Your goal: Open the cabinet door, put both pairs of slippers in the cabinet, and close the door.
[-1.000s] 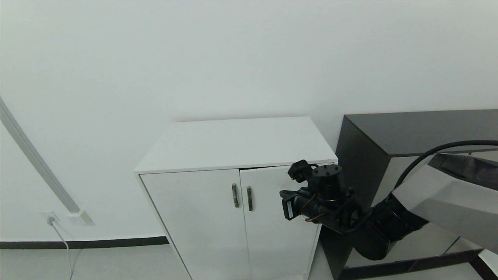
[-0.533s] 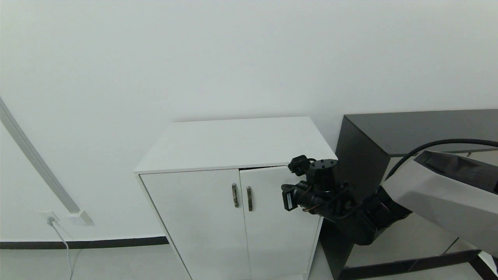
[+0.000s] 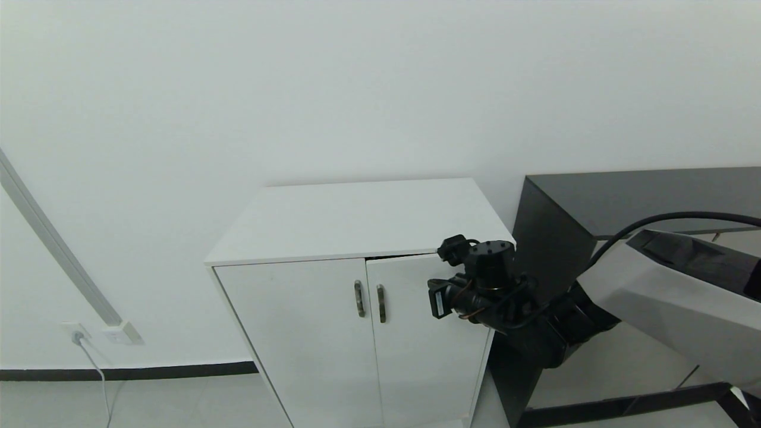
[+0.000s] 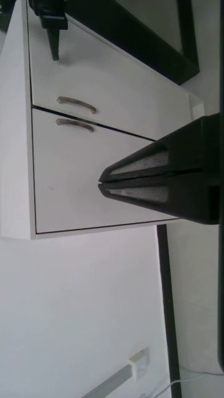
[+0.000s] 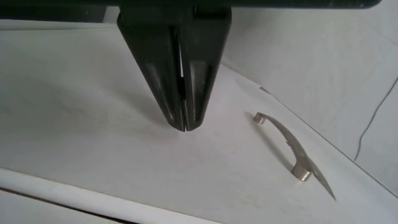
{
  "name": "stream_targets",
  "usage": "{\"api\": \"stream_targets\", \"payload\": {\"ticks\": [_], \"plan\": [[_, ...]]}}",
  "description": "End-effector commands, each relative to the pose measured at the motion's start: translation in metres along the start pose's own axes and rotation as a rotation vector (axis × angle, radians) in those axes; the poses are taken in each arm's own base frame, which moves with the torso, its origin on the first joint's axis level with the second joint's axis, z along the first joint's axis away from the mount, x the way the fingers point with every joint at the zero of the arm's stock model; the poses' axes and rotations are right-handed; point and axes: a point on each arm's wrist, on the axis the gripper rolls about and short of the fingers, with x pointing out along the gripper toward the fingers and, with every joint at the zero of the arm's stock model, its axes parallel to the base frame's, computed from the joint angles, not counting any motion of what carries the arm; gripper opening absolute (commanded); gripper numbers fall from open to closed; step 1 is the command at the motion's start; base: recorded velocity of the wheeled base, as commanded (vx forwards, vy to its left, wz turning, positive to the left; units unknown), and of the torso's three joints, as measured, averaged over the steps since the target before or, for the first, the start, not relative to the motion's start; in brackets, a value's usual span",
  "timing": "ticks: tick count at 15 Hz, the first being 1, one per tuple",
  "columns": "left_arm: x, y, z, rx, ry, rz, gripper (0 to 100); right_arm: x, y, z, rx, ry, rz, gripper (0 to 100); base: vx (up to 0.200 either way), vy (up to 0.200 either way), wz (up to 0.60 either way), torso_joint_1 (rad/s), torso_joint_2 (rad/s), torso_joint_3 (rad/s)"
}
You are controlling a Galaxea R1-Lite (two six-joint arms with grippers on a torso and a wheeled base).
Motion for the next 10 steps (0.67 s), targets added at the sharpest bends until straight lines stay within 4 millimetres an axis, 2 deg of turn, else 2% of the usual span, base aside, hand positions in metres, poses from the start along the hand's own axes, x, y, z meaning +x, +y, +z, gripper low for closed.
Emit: {"api": "stream_targets", "payload": {"ticks": [1, 10], "plan": [[0.0, 0.0, -0.0001, 0.0, 0.0, 0.001, 0, 0.0036, -0.0018, 0.0, 0.001, -0.004, -0.004, 0, 0.0, 0.0, 0.0, 0.0, 0.0, 0.0], [0.0, 0.0, -0.0001, 0.0, 0.0, 0.001, 0, 0.0122, -0.0096, 0.0036, 0.007, -0.01, -0.021, 0, 0.0, 0.0, 0.0, 0.0, 0.0, 0.0]]}}
